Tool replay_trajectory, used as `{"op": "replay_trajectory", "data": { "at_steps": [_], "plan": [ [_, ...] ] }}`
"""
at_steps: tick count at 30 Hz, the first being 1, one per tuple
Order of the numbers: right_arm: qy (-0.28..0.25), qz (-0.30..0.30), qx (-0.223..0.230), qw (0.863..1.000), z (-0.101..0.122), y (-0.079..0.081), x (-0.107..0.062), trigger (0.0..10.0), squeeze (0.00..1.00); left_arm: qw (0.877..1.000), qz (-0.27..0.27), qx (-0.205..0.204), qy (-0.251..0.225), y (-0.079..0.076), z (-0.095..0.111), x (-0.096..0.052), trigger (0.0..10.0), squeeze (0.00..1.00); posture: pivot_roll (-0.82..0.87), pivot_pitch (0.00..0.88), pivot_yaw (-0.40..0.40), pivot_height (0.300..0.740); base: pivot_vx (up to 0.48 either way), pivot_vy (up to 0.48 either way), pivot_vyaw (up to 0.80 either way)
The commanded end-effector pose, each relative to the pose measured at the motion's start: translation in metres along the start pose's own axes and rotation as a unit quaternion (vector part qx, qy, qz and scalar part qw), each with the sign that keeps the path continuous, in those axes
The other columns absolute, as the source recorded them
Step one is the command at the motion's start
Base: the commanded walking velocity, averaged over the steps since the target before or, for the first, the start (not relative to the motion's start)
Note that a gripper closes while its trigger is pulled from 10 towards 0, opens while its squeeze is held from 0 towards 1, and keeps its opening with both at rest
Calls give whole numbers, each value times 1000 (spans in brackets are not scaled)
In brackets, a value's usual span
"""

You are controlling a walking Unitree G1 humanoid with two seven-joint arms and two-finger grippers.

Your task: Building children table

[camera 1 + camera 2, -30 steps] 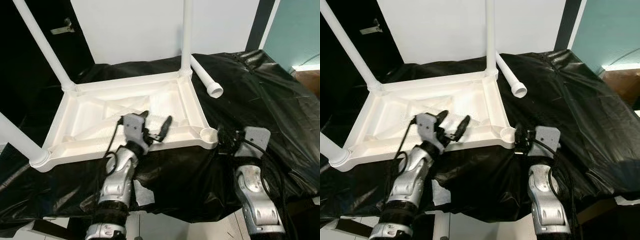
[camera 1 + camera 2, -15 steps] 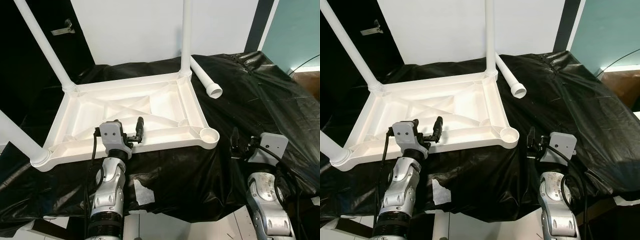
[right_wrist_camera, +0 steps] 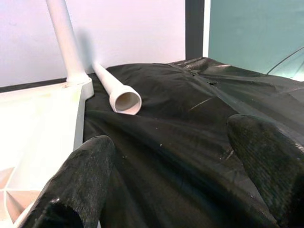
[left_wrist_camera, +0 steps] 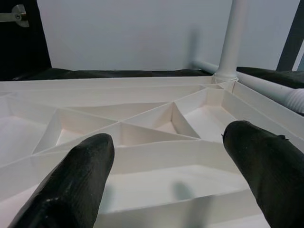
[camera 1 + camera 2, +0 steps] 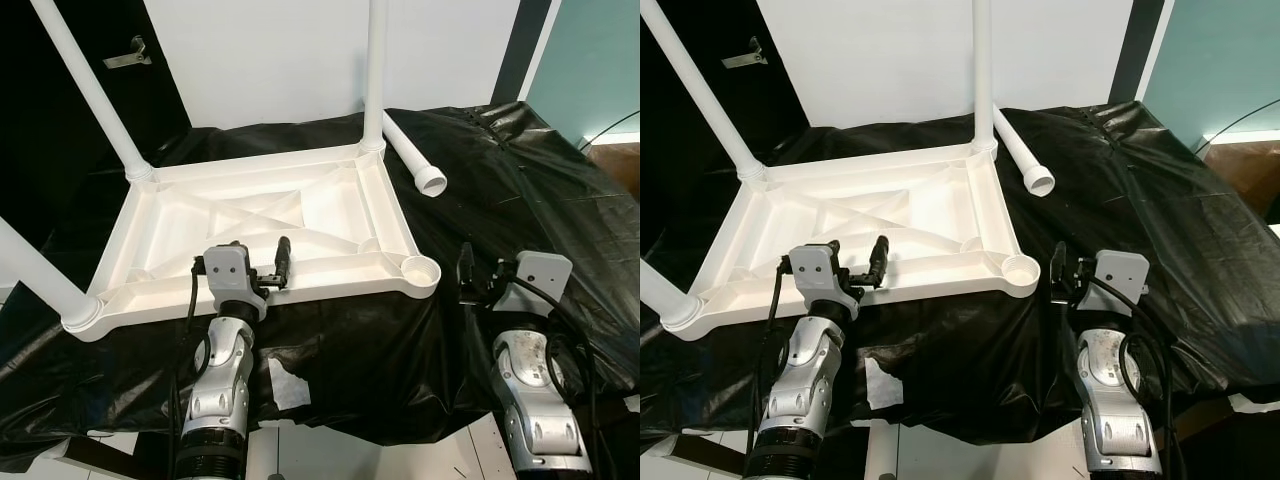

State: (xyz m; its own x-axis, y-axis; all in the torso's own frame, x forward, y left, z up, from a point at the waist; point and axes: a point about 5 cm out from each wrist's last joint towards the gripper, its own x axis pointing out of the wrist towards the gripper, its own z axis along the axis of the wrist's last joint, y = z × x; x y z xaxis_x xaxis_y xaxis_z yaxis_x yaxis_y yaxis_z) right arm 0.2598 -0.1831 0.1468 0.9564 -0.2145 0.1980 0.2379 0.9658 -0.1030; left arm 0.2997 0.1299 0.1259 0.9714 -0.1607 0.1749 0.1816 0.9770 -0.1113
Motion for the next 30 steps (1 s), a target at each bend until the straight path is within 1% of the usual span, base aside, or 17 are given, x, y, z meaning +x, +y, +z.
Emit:
{"op": "replay_trajectory", "data": {
  "at_steps": [1, 4, 8, 22, 30],
  "plan": [
    [10, 5, 1, 1000, -3, 3, 0, 10000, 0, 1000, 2, -1, 9, -2, -3, -2, 10000, 0, -92, 0, 52, 740, 0, 0, 0],
    [11, 5, 2, 1000, -4, 4, 0, 10000, 0, 1000, 1, 0, 9, -2, -3, -2, 10000, 0, -92, 0, 53, 740, 0, 0, 0],
    [14, 5, 2, 1000, -5, 4, 0, 10000, 0, 1000, -2, 0, 11, -3, -3, -2, 10000, 0, -92, 0, 53, 740, 240, 0, 0],
    [17, 7, 4, 1000, -5, 4, 2, 10000, 0, 1000, -8, -2, 13, -6, -4, -2, 10000, 0, -91, 0, 53, 740, 320, 0, 0],
    [19, 8, 4, 1000, -6, 6, 2, 10000, 0, 1000, -11, -7, 9, -6, -3, -4, 10000, 0, -89, 1, 51, 740, 0, 0, 0]
  ]
}}
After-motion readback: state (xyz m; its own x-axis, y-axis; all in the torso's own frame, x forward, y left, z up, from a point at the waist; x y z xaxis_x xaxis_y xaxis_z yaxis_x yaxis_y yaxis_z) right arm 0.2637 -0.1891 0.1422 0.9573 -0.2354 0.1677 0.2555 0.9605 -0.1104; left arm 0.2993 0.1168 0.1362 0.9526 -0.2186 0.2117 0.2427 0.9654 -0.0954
